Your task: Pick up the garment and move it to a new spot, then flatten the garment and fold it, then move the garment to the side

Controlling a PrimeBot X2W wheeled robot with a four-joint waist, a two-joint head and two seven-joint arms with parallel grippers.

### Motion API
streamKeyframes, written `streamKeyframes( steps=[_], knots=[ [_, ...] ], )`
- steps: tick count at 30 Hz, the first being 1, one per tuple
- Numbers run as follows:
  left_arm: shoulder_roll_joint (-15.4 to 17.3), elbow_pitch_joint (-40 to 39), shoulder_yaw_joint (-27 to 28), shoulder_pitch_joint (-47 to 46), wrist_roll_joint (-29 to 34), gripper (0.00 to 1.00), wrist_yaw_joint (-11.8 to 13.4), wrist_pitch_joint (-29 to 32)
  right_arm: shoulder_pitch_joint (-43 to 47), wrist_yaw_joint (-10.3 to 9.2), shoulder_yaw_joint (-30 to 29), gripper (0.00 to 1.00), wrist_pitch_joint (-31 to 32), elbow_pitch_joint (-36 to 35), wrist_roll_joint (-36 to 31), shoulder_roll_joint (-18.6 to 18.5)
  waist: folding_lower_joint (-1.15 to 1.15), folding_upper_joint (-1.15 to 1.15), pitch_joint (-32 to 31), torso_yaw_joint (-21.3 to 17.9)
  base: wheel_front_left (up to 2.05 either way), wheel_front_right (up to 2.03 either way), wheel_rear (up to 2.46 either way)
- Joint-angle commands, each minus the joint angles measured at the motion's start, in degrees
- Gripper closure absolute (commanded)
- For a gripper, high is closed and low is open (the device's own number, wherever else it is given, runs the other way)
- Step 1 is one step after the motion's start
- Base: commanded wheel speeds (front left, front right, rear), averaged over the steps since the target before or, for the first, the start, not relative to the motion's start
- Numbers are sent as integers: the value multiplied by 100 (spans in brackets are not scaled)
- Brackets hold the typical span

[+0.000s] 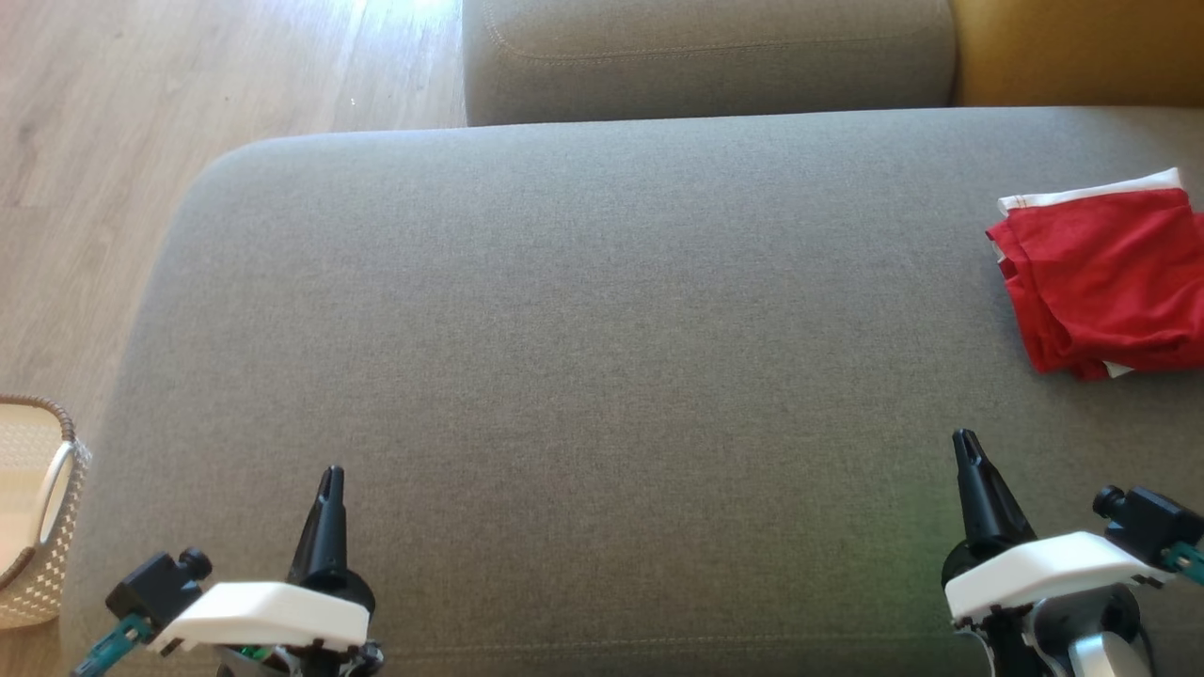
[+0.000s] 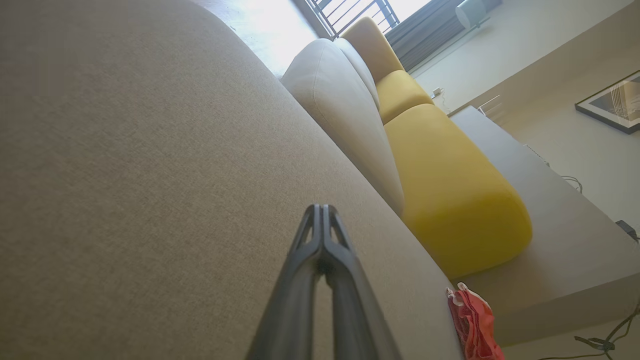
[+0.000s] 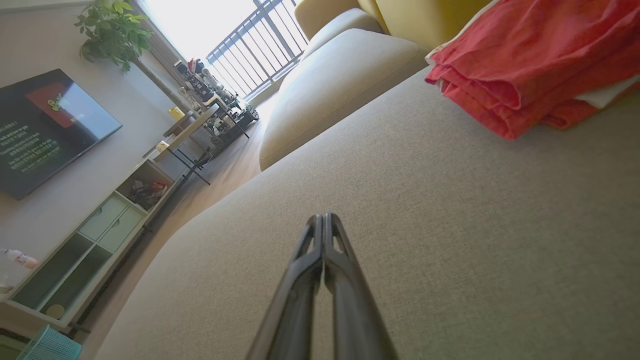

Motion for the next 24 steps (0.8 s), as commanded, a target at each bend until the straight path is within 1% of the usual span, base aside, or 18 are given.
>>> streamKeyframes(
  steps=[1, 24],
  knots=[
    [78, -154, 183, -346, -172, 100, -60, 52, -319, -1, 14, 100, 48, -181, 243, -3, 0, 0, 0, -17, 0, 0, 0],
    [100, -26, 491, -552, -1350, 100, -147, 410, -416, -1, -100, 100, 415, -170, 1856, -2, 0, 0, 1, -191, 0, 0, 0]
  ],
)
